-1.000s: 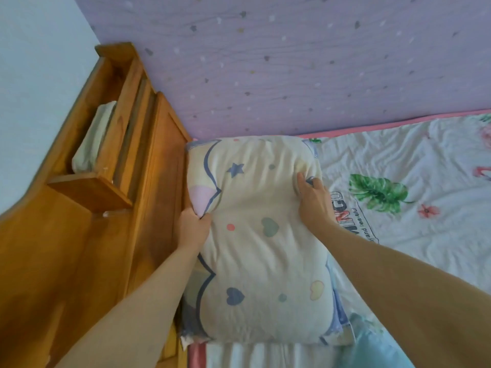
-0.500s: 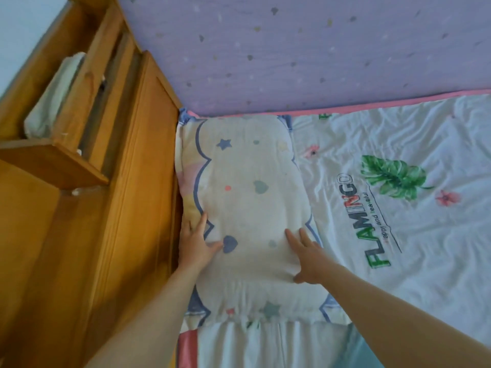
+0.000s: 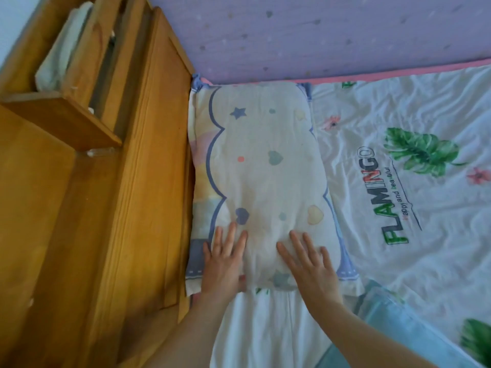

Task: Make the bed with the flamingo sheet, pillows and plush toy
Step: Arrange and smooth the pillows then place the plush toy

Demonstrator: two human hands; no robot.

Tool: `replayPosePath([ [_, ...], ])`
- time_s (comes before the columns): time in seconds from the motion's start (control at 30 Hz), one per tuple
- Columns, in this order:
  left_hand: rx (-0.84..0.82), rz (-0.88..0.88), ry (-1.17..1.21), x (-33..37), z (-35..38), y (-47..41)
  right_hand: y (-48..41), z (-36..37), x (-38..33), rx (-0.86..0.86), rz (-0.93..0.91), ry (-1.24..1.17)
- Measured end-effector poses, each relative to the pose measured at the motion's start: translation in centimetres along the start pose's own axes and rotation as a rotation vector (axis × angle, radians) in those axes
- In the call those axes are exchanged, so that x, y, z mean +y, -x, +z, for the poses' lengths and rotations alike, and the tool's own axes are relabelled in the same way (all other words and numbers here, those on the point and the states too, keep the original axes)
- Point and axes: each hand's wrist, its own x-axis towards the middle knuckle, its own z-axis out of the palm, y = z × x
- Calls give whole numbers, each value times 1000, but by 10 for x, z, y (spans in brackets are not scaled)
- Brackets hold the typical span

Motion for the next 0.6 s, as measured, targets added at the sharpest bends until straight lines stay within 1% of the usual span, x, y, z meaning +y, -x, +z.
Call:
replayPosePath([
  [0.03, -12, 6, -22, 0, 3, 0, 2, 4, -3, 24, -47, 5],
  [0.07, -22, 6, -45, 0, 5, 0, 0, 7, -5, 40, -60, 65],
  [0.13, -39, 20, -83, -3, 6, -6, -11, 7, -7, 19, -43, 135],
  [0.2, -41, 27, -117, -7, 6, -12, -21, 1, -10, 7, -14, 99],
  [0.27, -46, 36, -163, -6, 6, -19, -29, -4, -13, -94, -5, 144],
  [0.33, -73, 12, -165, -2, 0, -28, -36, -4, -12, -90, -34, 186],
  [0.37, -90, 5, -164, -1, -1, -32, -41, -5, -13, -129, -35, 211],
  [0.4, -63, 9, -152, 1, -5, -36, -44, -4, -14, -166, -37, 194],
  [0.47, 34, 43, -194, 2, -9, -43, -53, -10, -14, -92, -92, 169],
  [0.53, 90, 77, -230, 6, -26, -42, -53, -34, -13, -115, -124, 175],
  [0.57, 105, 75, -209, 9, -34, -41, -49, -49, -10, -85, -152, 172],
  [0.6, 107, 63, -189, 14, -44, -36, -47, -59, -4, -18, -171, 164],
])
